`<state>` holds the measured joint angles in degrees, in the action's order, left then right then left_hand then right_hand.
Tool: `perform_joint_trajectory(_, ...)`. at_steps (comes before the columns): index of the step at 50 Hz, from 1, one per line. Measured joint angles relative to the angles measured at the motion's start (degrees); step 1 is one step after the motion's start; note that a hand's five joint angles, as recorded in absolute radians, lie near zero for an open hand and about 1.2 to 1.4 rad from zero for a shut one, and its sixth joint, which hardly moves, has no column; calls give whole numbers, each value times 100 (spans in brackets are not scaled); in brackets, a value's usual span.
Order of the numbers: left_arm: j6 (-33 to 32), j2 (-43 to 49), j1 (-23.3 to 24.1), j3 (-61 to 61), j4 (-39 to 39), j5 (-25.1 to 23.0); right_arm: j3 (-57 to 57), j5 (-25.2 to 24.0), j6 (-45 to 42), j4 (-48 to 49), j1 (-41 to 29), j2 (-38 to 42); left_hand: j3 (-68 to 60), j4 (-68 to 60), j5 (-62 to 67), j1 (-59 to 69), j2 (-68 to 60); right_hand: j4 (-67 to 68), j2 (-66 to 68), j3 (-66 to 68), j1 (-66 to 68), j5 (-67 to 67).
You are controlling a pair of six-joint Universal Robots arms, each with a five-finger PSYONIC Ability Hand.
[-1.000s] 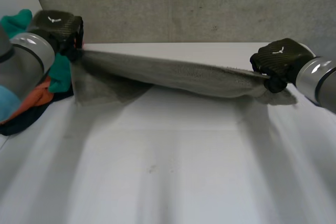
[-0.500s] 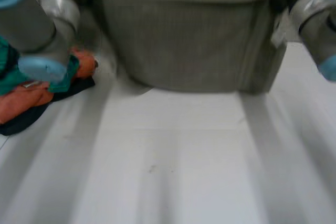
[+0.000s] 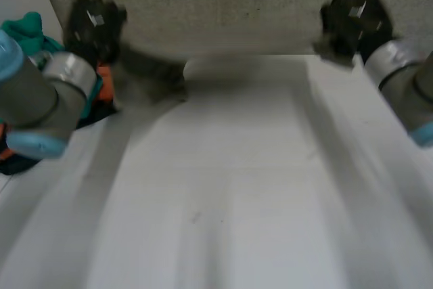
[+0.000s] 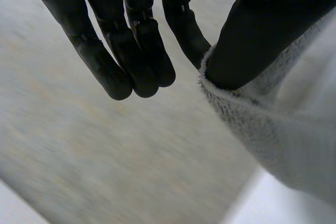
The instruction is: Fold the laundry.
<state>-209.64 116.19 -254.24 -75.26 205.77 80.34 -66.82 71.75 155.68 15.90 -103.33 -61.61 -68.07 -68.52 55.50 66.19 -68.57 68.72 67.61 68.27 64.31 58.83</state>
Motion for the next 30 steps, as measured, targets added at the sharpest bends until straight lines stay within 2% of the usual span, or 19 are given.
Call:
perform_joint_trajectory(7, -278, 765, -12, -720, -292, -118, -818, -194, -457, -605, 14, 487, 0, 0, 0, 0, 0, 0, 0, 1, 0, 0)
perform_joint_trajectory(12, -434, 1236, -13, -622, -869, 44, -975, -83, -863, -1010, 60, 744, 0, 0, 0, 0, 0, 0, 0, 1, 0, 0)
perform_joint_trajectory(18, -339, 1379, -21, -368, -1589, 143, -968, 70, -910, -1399, 124, 715, 244, 280, -62, -128, 323, 0, 0, 1, 0, 0)
perform_joint_trajectory(19, -290, 1366, -29, -343, -1673, 147, -968, 87, -878, -1447, 134, 685, 1326, 1287, -992, -1216, 1381, 0, 0, 2, 0, 0)
perform_joint_trajectory(22, -131, 1296, -74, -317, -1784, 161, -986, 112, -775, -1523, 154, 601, 3167, 3244, -2935, -3292, 3296, 0, 0, 1, 0, 0)
perform_joint_trajectory(24, -15, 1238, -120, -323, -1800, 173, -1013, 119, -696, -1549, 165, 545, 3636, 3723, -3435, -3588, 3702, 0, 0, 1, 0, 0)
perform_joint_trajectory(30, 302, 991, -422, -477, -1821, 158, -1123, 115, -513, -1551, 184, 442, 3668, 3779, -3506, -3588, 3755, 0, 0, 1, 0, 0)
